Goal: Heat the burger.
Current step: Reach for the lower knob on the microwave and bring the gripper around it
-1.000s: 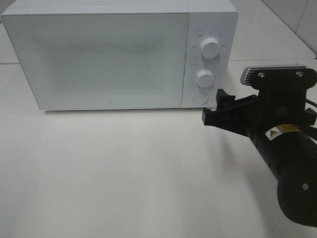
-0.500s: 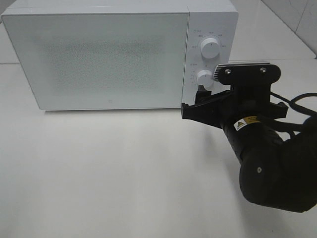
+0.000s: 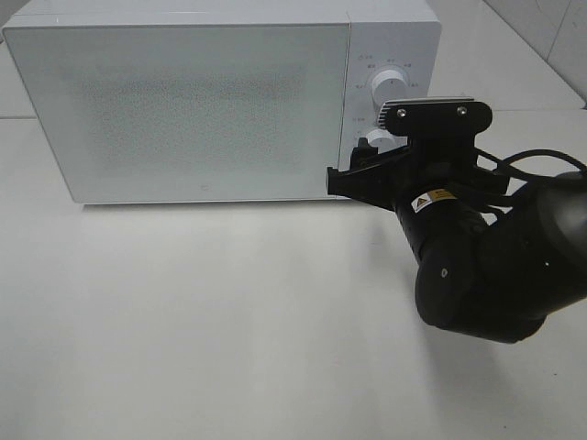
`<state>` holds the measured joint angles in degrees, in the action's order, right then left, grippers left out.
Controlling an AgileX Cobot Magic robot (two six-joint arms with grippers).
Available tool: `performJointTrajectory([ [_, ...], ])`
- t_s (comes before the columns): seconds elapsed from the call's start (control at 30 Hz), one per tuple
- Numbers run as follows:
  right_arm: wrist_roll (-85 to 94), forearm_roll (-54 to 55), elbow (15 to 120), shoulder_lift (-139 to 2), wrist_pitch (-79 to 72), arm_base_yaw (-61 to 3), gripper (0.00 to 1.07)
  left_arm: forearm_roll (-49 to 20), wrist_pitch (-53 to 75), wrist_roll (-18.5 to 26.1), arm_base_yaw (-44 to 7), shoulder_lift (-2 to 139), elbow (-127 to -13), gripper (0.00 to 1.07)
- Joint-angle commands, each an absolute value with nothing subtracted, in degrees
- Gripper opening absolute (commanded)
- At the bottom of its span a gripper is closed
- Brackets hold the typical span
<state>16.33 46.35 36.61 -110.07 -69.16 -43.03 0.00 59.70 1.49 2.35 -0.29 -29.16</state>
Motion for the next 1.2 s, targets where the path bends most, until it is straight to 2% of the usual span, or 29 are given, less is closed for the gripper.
performJointTrajectory([
  [0.03, 17.0, 43.5, 38.3, -110.9, -71.2, -41.2, 0.71, 0.3, 59.0, 1.4, 2.6, -1.3, -29.3, 0.98],
  [0.63, 17.1, 38.5, 46.9, -119.6, -68.1, -36.6, 0.71, 0.4, 59.0, 1.4, 2.6, -1.4, -29.3, 0.98],
  [1.2, 17.0, 37.9, 48.0, -121.5, -70.0, -36.6, 0.71, 0.5, 59.0, 1.4, 2.6, -1.3, -29.3, 0.98],
])
